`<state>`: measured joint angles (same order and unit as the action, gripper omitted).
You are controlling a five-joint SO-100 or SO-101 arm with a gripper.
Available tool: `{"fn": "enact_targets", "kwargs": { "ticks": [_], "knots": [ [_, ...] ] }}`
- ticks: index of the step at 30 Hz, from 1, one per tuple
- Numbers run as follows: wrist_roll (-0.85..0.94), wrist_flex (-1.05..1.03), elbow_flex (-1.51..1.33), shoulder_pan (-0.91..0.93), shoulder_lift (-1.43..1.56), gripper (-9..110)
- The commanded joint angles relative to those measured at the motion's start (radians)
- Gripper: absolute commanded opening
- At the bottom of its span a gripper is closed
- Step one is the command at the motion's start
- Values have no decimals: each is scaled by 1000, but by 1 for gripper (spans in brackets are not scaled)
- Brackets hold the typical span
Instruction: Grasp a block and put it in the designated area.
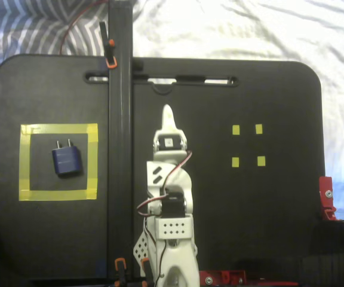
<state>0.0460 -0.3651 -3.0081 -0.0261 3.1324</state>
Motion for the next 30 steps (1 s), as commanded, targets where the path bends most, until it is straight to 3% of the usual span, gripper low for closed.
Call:
{"fn": "enact_targets", "kwargs": {
  "ticks": [1, 8, 30],
  "knots": [
    [2, 32, -49, 3, 46, 0],
    [3, 26, -133, 8, 127, 0],
    [2, -380, -135, 18, 178, 0]
  ]
}}
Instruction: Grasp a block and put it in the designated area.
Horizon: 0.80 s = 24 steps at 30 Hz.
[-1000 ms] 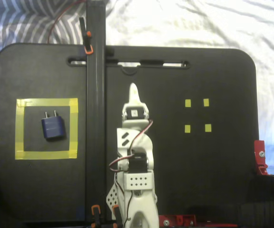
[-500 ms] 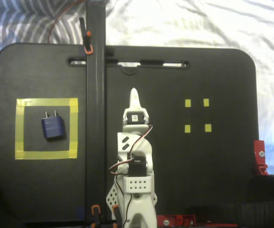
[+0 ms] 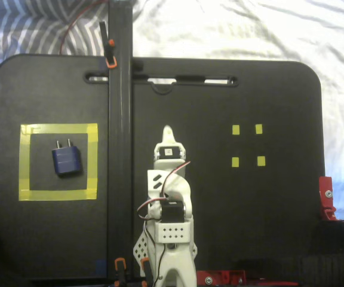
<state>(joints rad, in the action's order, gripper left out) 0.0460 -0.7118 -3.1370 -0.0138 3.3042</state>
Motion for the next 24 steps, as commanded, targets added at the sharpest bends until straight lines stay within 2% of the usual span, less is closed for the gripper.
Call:
{"fn": "enact_targets", "kwargs": {
  "ticks": [1, 24],
  "knots": [
    [0, -46, -6, 6, 6, 0],
    [-25, -48, -6, 21, 6, 0]
  ]
}}
